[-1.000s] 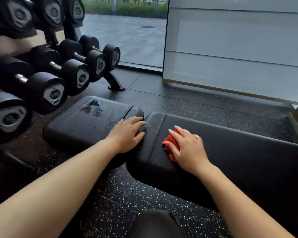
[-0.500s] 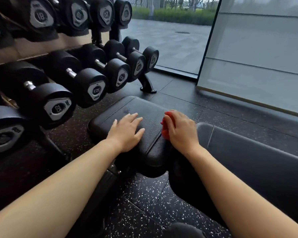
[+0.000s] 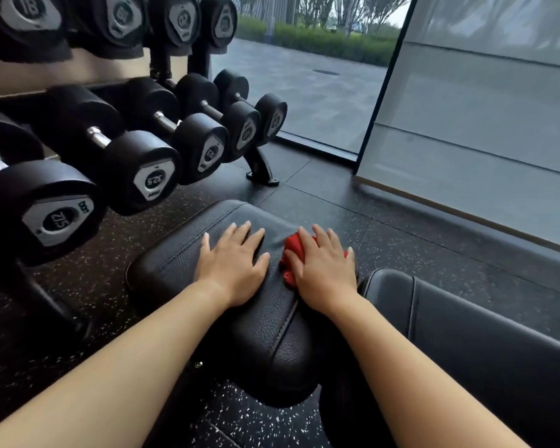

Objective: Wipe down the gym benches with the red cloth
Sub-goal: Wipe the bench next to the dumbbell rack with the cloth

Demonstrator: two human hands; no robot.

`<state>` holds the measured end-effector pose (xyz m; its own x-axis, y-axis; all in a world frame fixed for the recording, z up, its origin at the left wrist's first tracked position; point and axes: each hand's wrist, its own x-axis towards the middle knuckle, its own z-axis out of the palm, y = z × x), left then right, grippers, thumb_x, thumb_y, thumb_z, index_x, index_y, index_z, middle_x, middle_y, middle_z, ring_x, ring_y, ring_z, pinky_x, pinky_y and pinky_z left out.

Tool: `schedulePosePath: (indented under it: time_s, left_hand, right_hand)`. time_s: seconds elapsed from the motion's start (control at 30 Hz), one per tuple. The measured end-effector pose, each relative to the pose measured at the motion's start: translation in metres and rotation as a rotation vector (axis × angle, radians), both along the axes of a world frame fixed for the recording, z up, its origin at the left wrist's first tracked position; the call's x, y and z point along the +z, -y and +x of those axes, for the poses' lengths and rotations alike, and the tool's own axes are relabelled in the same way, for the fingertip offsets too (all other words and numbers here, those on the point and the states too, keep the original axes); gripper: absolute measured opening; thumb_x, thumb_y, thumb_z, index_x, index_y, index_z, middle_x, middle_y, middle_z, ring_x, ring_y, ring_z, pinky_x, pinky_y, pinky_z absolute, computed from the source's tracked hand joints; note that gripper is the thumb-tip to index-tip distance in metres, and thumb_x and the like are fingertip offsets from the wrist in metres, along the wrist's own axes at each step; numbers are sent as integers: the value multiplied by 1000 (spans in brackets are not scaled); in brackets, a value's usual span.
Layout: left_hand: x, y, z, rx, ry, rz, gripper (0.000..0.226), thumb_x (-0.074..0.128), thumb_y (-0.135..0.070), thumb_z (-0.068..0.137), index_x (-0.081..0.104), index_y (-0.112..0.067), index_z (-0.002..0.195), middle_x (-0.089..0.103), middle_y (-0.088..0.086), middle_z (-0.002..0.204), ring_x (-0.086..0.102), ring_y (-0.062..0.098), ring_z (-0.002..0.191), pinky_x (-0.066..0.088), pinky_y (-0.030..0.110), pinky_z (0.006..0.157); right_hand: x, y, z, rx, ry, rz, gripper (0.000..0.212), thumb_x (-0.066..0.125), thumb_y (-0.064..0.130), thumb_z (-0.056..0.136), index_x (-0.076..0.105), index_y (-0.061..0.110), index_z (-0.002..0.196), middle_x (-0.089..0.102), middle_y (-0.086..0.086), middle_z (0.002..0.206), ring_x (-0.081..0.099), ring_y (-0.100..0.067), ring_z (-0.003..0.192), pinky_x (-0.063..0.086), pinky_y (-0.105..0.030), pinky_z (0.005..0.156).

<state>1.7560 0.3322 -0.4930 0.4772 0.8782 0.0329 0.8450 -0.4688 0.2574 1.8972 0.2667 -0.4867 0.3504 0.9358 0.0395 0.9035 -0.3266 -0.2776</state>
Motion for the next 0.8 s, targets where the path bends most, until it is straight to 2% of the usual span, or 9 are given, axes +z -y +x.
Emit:
schedulePosePath:
  time_s: [0.23, 0.4, 0.5, 0.57, 0.67, 0.8]
  left_hand:
    - [0, -2, -1, -16, -15, -1, 56, 27, -50, 97, 16, -35, 149, 6, -9, 160, -1, 13, 147, -5, 50, 116]
    - [-1, -3, -3, -31, -23, 3, 56, 26, -51, 97, 15, -36, 150, 6, -9, 160, -1, 12, 146, -5, 50, 116]
    - [-1, -4, -2, -28, -18, 4, 56, 26, -51, 97, 15, -36, 150, 5, -9, 159, -2, 12, 146, -5, 49, 116]
    - [-1, -3, -1, -24, -18, 6, 56, 26, -51, 97, 15, -35, 150, 5, -10, 160, -2, 12, 146, -5, 50, 116]
    - [-2, -3, 0, -18, -22, 10, 56, 25, -50, 97, 14, -35, 150, 4, -10, 160, -3, 12, 146, -5, 50, 116]
    - [-1, -3, -1, -16, -17, 4, 56, 26, -49, 97, 14, -35, 150, 4, -9, 160, -3, 12, 146, -6, 50, 117]
  right_hand:
    - [8, -21, 11, -1, 15, -22, 56, 30, 50, 99, 22, 27, 149, 15, 3, 159, 6, -21, 146, 6, -56, 114]
    - [8, 14, 4, 74, 135, 24, 53, 28, 48, 100, 25, 28, 149, 21, 10, 156, 13, -15, 144, -6, -55, 113]
    - [8, 16, 4, 112, 186, 18, 56, 27, 51, 99, 23, 27, 149, 17, 8, 158, 9, -13, 146, -9, -53, 113]
    - [7, 5, 8, 140, 164, 24, 57, 28, 50, 98, 24, 25, 149, 16, 7, 158, 8, -13, 146, -2, -48, 116]
    - [7, -15, 11, 115, 113, 61, 54, 31, 49, 99, 29, 25, 147, 26, 9, 155, 22, -14, 141, 15, -40, 112]
    - [6, -23, 11, 66, 80, 66, 51, 32, 48, 99, 32, 28, 146, 31, 10, 152, 29, -16, 138, 19, -40, 109]
